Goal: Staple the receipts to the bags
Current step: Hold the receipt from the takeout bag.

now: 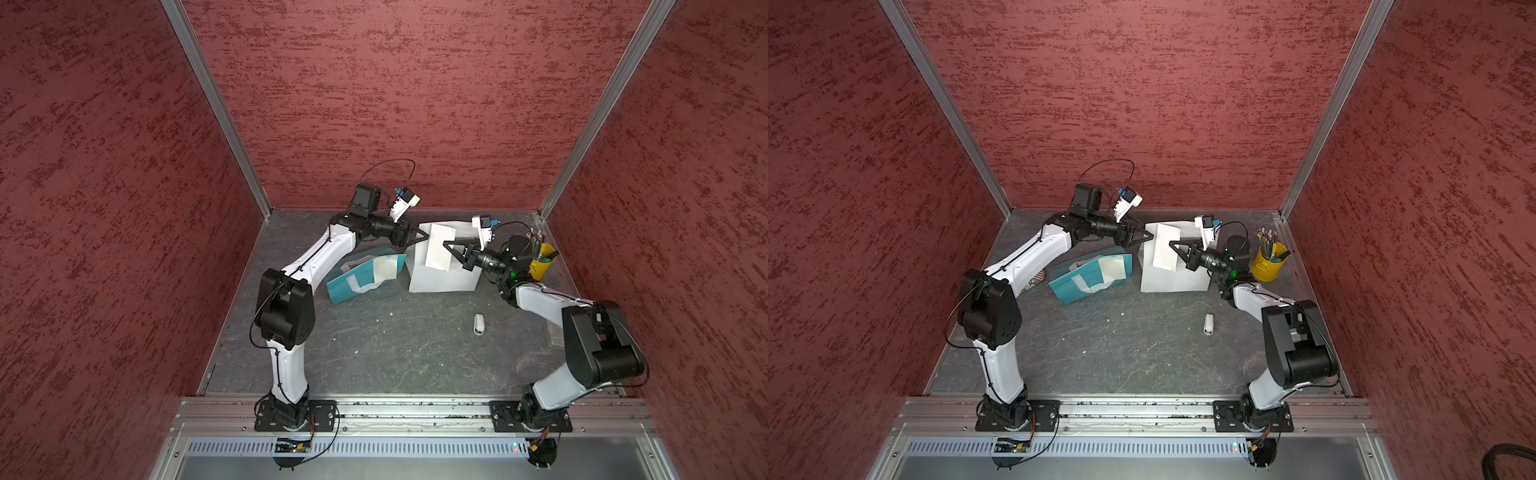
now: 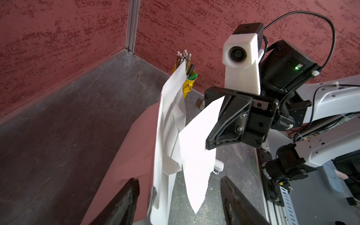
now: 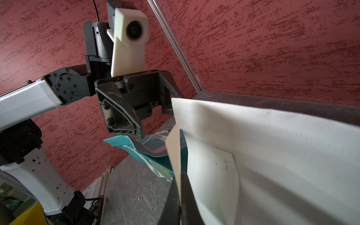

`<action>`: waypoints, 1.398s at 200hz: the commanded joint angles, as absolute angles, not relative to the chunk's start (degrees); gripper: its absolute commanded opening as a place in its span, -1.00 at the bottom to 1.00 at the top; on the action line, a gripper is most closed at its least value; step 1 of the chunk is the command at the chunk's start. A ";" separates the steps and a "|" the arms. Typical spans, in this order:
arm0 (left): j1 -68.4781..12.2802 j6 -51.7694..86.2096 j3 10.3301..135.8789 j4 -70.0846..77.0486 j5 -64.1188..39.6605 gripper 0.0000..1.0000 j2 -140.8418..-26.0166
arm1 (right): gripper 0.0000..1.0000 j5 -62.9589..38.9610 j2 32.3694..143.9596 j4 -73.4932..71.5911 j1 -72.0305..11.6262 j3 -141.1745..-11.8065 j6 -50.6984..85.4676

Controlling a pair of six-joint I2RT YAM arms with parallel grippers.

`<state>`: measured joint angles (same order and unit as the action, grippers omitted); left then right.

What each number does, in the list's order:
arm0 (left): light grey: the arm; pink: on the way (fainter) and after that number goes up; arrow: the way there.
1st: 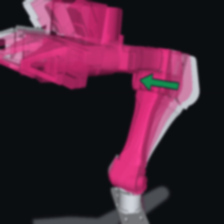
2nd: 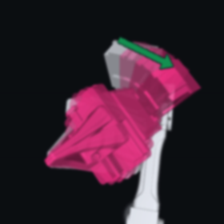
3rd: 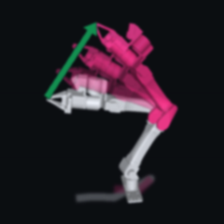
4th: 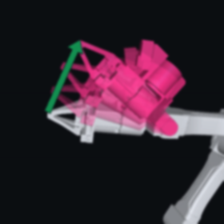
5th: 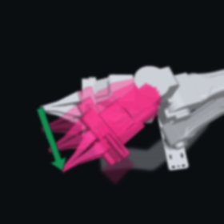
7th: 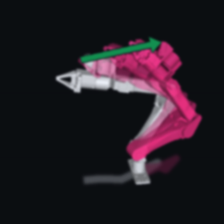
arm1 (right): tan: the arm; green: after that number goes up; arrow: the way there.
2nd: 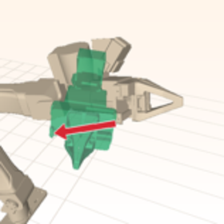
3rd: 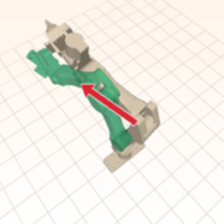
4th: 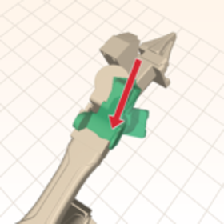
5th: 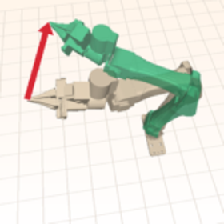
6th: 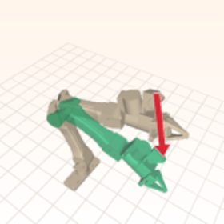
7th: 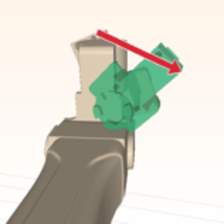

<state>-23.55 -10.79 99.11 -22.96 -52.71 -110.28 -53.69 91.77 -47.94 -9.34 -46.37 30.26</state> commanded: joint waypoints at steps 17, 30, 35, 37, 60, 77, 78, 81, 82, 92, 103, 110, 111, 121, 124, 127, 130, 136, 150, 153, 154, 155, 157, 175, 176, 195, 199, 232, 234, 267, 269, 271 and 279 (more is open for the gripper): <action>-24.07 -10.20 101.47 -22.13 -54.37 0.17 -112.23 | -1.00 -55.10 94.43 -47.69 -9.93 -49.33 31.38; -24.08 -10.04 101.71 -21.84 -54.12 0.12 -112.58 | -1.00 -55.43 95.36 -46.83 -9.94 -50.29 31.29; -24.08 -10.00 101.69 -21.65 -54.12 0.11 -112.63 | -1.00 -55.54 95.70 -46.57 -10.01 -50.60 31.29; -24.08 -9.88 101.69 -21.56 -54.07 0.11 -112.69 | -1.00 -55.48 95.80 -46.51 -9.97 -50.68 31.27; -24.06 -9.41 102.07 -20.89 -53.98 -0.04 -113.37 | -1.00 -55.49 96.97 -47.52 -10.06 -51.28 32.11; -24.05 -9.01 102.17 -20.33 -54.03 -0.15 -113.90 | -1.00 -55.41 97.71 -47.83 -10.25 -51.99 32.77; -24.06 -8.99 102.15 -20.27 -54.04 -0.15 -113.95 | -1.00 -55.39 97.77 -47.86 -10.22 -52.05 32.78; -24.04 -8.86 102.14 -20.10 -54.00 -0.16 -113.99 | -1.00 -55.37 97.87 -47.80 -10.35 -52.12 32.78; -24.06 -8.82 102.14 -20.07 -54.02 -0.16 -113.99 | -1.00 -55.33 97.93 -47.72 -10.32 -52.16 32.83; -24.08 -8.54 102.21 -19.53 -53.97 -0.20 -114.30 | -1.00 -55.28 98.11 -47.52 -10.43 -52.38 32.87; -24.08 -8.14 102.19 -18.96 -54.04 -0.28 -114.43 | -1.00 -55.06 98.24 -47.61 -10.45 -52.45 32.89; -24.08 -8.01 102.20 -18.62 -54.13 -0.34 -114.46 | -1.00 -55.01 98.33 -47.78 -10.40 -52.42 32.96; -24.08 -7.96 102.21 -18.58 -54.13 -0.35 -114.45 | -1.00 -55.01 98.34 -47.75 -10.43 -52.40 32.96; -24.08 -7.77 102.17 -18.07 -54.13 -0.39 -114.57 | -1.00 -54.94 98.42 -47.77 -10.51 -52.44 33.12; -24.08 -7.74 102.17 -17.96 -54.07 -0.41 -114.54 | -1.00 -54.93 98.41 -47.92 -10.49 -52.40 33.12; -24.08 -7.66 102.21 -17.89 -54.12 -0.43 -114.58 | -1.00 -54.93 98.43 -47.90 -10.46 -52.39 33.22; -24.08 -7.65 102.21 -17.78 -54.09 -0.45 -114.54 | -1.00 -54.90 98.48 -47.98 -10.46 -52.42 33.27; -24.04 -7.69 102.22 -17.64 -54.08 -0.49 -114.44 | -1.00 -54.89 98.51 -47.90 -10.54 -52.53 33.31; -23.99 -7.66 102.21 -17.50 -53.97 -0.61 -114.43 | -1.00 -54.83 98.68 -48.07 -10.48 -52.44 33.50; -23.99 -7.65 102.16 -17.49 -54.05 -0.62 -114.43 | -1.00 -54.77 98.75 -48.08 -10.46 -52.47 33.57; -23.99 -7.65 102.19 -17.49 -54.10 -0.63 -114.43 | -1.00 -54.76 98.73 -48.12 -10.50 -52.47 33.57; -23.99 -7.65 102.20 -17.49 -54.12 -0.64 -114.43 | -1.00 -54.76 98.76 -48.14 -10.48 -52.47 33.62; -23.99 -7.65 102.21 -17.49 -54.14 -0.65 -114.43 | -1.00 -54.76 98.76 -48.11 -10.46 -52.47 33.69; -24.08 -7.66 102.01 -17.36 -54.18 -0.75 -114.50 | -1.00 -54.67 98.96 -48.42 -10.53 -52.39 34.01; -24.08 -7.65 102.07 -17.34 -54.20 -0.75 -114.47 | -1.00 -54.67 98.96 -48.47 -10.49 -52.39 34.01; -24.08 -7.65 101.82 -17.14 -54.26 -0.88 -114.47 | -1.00 -54.67 99.26 -48.51 -10.53 -52.64 34.45; -24.08 -7.65 101.71 -17.14 -54.23 -0.90 -114.50 | -1.00 -54.67 99.29 -48.42 -10.58 -52.81 34.53; -24.08 -7.66 101.38 -16.64 -54.55 -1.00 -114.24 | -0.71 -54.09 99.41 -48.30 -10.55 -52.58 35.42; -24.08 -7.72 101.35 -16.55 -54.57 -1.00 -114.23 | -0.67 -54.06 99.32 -48.39 -10.48 -52.52 35.42; -24.08 -7.09 100.50 -15.33 -54.57 -1.00 -113.77 | -0.05 -51.99 95.94 -45.00 -10.46 -50.95 33.03; -24.08 -7.05 100.36 -15.19 -54.47 -1.00 -113.74 | -0.03 -51.80 95.62 -44.49 -10.50 -50.79 32.67; -24.08 -6.99 100.26 -15.03 -54.46 -1.00 -113.62 | -0.01 -51.62 95.29 -43.91 -10.54 -50.69 32.27; -24.08 -6.72 99.91 -14.51 -54.44 -1.00 -113.48 | 0.03 -50.79 93.56 -40.95 -10.50 -50.00 30.61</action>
<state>-23.86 -7.31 100.90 -17.85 -53.06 -114.13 -53.49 98.26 -45.82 -10.28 -51.11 34.30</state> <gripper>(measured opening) 0.061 0.489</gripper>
